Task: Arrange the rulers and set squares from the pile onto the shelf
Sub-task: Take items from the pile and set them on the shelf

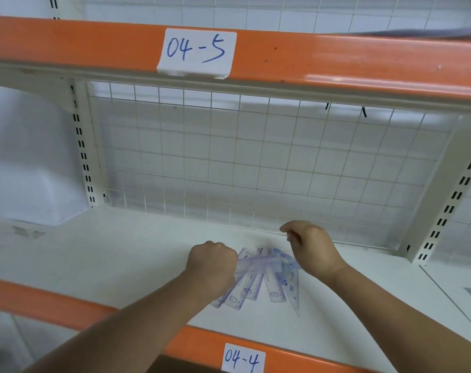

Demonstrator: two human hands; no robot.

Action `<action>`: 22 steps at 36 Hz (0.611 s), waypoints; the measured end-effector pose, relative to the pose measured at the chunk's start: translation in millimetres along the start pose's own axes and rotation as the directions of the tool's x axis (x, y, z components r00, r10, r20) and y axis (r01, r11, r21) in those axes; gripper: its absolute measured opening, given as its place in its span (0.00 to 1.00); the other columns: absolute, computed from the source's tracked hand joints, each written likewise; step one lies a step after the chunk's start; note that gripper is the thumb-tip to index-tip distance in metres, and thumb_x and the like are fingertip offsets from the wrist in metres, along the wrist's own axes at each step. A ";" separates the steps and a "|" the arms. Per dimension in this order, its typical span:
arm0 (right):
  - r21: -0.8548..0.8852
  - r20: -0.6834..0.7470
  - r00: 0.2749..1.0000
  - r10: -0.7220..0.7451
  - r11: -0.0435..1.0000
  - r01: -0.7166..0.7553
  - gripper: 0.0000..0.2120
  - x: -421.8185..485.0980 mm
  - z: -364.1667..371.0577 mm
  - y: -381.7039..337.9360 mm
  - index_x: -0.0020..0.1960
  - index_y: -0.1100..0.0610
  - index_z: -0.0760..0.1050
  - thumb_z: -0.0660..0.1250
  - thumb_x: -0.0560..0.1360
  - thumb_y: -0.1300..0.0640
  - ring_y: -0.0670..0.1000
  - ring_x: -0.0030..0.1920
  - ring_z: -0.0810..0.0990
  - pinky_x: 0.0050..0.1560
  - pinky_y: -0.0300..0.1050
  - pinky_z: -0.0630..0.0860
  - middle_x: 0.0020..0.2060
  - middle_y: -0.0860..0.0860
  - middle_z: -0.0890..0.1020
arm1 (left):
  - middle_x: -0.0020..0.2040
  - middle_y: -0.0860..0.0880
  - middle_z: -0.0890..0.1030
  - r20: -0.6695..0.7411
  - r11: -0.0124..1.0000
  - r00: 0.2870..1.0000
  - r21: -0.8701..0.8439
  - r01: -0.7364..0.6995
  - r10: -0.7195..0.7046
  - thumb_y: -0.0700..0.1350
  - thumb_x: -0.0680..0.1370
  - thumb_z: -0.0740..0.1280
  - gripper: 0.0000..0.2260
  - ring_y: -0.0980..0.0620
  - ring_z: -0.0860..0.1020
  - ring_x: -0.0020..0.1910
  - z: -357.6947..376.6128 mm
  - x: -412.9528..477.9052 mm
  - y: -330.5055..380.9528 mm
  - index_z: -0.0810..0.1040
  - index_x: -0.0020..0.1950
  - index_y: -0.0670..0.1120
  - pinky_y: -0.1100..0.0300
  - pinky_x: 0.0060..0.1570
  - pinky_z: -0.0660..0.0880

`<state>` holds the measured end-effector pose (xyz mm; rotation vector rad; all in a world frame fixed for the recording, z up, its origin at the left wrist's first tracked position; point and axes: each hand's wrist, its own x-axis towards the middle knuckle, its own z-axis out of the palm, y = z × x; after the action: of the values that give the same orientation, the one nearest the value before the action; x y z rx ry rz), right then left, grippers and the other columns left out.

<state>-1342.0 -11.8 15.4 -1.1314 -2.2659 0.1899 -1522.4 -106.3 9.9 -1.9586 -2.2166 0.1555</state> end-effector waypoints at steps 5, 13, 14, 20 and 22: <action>-0.137 0.198 0.957 -0.212 0.961 0.241 0.21 -8.1 -2.3 -15.4 0.57 0.51 0.79 0.60 0.73 0.40 0.50 0.51 0.75 0.48 0.43 0.73 0.47 0.48 0.78 | 0.55 0.48 0.78 0.021 0.999 1.000 0.043 0.009 -0.010 0.46 0.76 0.64 0.10 0.48 0.76 0.56 0.2 1.1 4.4 0.77 0.56 0.47 0.60 0.43 0.65; -0.394 0.183 0.875 -0.449 0.782 0.483 0.14 -12.2 18.6 -20.3 0.38 0.50 0.81 0.78 0.54 0.52 0.51 0.31 0.74 0.27 0.40 0.67 0.30 0.46 0.75 | 0.55 0.48 0.78 -0.061 1.000 0.998 -0.022 -0.017 0.016 0.46 0.77 0.64 0.10 0.48 0.76 0.55 -3.2 1.9 9.0 0.76 0.57 0.48 0.59 0.43 0.65; -0.406 0.168 0.876 -0.452 0.778 0.479 0.13 -11.7 20.0 -18.4 0.37 0.50 0.81 0.77 0.54 0.52 0.51 0.31 0.74 0.27 0.39 0.67 0.29 0.46 0.75 | 0.54 0.48 0.78 -0.075 0.999 0.997 -0.036 -0.012 0.009 0.47 0.76 0.65 0.10 0.48 0.76 0.55 -3.5 1.7 8.4 0.76 0.57 0.47 0.59 0.42 0.66; -0.502 0.122 0.944 -0.305 0.802 0.324 0.14 -9.6 19.3 -9.5 0.30 0.52 0.77 0.79 0.48 0.56 0.52 0.28 0.73 0.24 0.40 0.65 0.26 0.47 0.73 | 0.59 0.46 0.75 -0.057 0.992 0.992 -0.053 0.111 -0.114 0.54 0.73 0.72 0.39 0.47 0.76 0.57 3.3 6.4 -0.2 0.55 0.75 0.43 0.57 0.42 0.67; -0.527 0.099 0.953 -0.286 0.797 0.294 0.15 -10.3 18.2 -4.7 0.29 0.53 0.75 0.80 0.47 0.57 0.52 0.28 0.73 0.25 0.41 0.63 0.25 0.47 0.73 | 0.56 0.47 0.76 -0.084 0.989 0.986 -0.038 0.143 -0.146 0.48 0.74 0.72 0.28 0.48 0.77 0.54 8.1 7.9 -4.1 0.63 0.69 0.44 0.58 0.40 0.67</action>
<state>-1350.8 -20.3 -2.2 -1.0103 -2.5470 -0.6049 -1529.0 -98.7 3.3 -1.7749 -2.3073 0.0155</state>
